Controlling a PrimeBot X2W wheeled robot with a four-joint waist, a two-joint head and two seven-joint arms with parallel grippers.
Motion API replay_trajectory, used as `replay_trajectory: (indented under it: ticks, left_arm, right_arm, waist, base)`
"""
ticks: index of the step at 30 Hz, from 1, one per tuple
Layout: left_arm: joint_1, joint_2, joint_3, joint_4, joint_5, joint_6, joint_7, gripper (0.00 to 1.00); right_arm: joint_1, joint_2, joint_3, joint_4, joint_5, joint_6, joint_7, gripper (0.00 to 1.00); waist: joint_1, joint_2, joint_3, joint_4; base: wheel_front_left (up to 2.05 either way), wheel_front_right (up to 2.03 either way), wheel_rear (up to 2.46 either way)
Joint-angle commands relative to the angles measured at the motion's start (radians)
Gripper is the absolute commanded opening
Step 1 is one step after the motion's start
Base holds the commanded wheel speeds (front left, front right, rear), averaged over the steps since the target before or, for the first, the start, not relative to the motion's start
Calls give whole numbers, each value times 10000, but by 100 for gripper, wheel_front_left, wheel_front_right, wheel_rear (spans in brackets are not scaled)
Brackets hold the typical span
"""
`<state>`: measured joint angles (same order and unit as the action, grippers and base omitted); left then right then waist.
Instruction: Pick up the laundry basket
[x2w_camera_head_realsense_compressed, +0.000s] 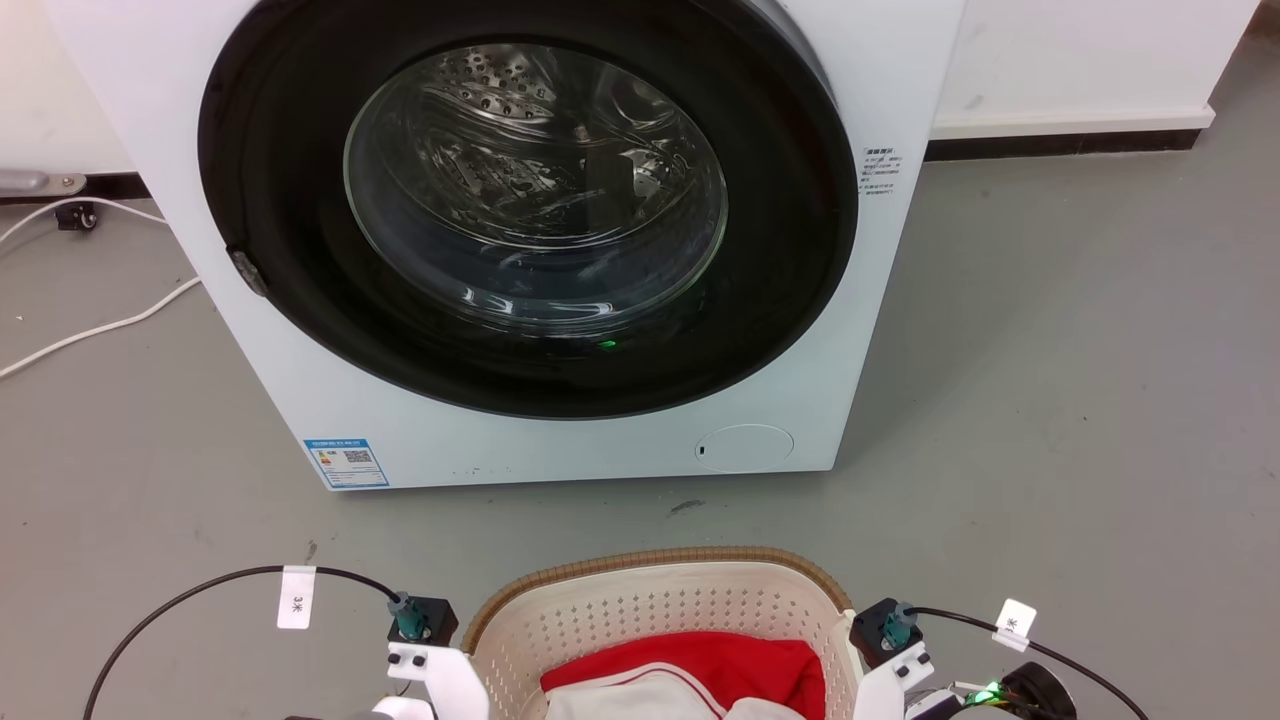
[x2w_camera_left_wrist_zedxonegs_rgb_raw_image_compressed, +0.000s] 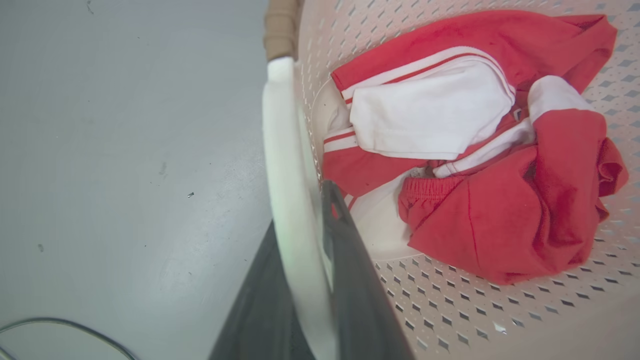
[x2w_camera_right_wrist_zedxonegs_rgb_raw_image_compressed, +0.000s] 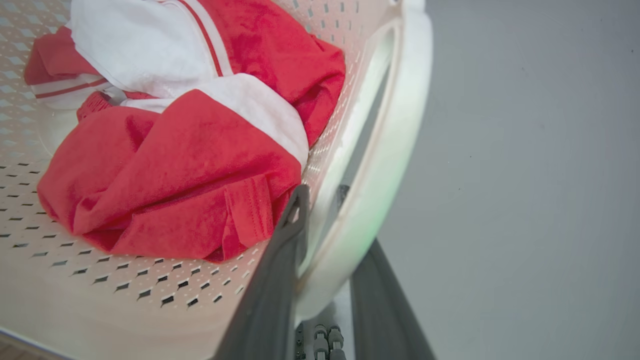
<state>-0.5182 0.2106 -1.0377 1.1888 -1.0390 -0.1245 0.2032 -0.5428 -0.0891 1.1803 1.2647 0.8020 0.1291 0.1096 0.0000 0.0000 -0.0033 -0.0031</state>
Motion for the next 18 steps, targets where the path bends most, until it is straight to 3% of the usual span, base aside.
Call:
replay_trajectory:
  ticks: [1,18]
  left_arm:
    - [-143,-44,-91,-32,-9,-99,-52,0]
    - [-216,4,-474,3,-404,-99,-172,0]
  right_arm:
    - [-153,-7,87,-5,33,28,-63,0]
    - [-188,-25,473,50,389,28,-53,0]
  waist:
    - [0,0,-6,2]
    - [0,0,-4,-2]
  base:
    - [0,0,0]
    - [0,0,0]
